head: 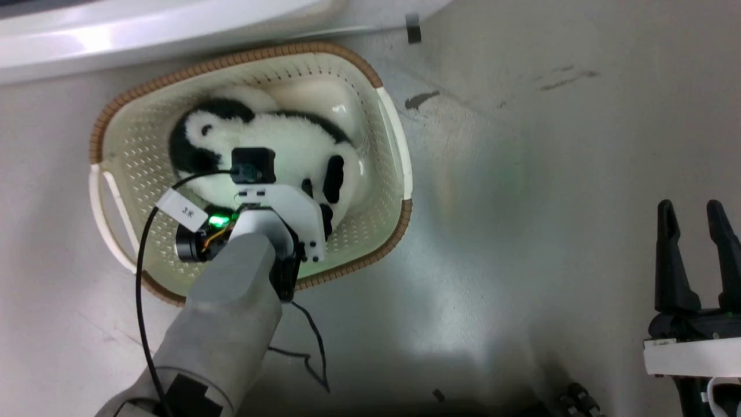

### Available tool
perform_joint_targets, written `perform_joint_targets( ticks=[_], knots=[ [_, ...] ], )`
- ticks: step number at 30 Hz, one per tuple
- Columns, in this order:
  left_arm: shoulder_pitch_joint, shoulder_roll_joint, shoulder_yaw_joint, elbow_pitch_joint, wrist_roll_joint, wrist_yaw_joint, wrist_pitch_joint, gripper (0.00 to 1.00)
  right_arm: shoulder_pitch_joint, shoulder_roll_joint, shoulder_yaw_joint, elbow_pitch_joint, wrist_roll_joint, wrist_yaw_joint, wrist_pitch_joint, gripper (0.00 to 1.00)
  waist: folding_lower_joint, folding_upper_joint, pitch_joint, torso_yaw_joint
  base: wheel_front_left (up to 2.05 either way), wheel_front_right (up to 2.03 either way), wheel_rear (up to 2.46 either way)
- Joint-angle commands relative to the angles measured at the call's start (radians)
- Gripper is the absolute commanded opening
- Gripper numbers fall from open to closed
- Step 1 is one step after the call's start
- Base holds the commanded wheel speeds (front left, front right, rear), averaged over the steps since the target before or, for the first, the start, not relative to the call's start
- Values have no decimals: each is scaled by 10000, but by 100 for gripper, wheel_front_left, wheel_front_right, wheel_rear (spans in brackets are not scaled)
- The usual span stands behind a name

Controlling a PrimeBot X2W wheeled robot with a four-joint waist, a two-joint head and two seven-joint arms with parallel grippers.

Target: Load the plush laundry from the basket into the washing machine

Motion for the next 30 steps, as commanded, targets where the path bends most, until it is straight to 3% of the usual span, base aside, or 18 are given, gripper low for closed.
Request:
perform_joint_targets(
  ticks=[1,9,10,11,30],
  knots=[
    [-305,39,-163,304,-218,97,-72,100,-164,-61,-62,-104,120,-9,-103,100,0,0,250,-63,0,0,0],
    [-506,39,-741,564,-906,-32,267,100,-182,-92,-125,-164,299,-9,-156,100,0,0,600,-137,0,0,0],
    [-509,39,-804,558,-951,-52,339,40,-178,-98,-146,-174,309,-9,-153,100,0,0,609,-131,0,0,0],
    [-508,39,-874,546,-996,-107,422,0,-175,-106,-165,-183,318,-9,-151,100,0,0,617,-127,0,0,0],
    [-460,39,-1532,374,-1782,-492,-288,0,-227,-168,-200,-74,334,-9,-107,100,0,0,257,76,0,0,0]
  ],
)
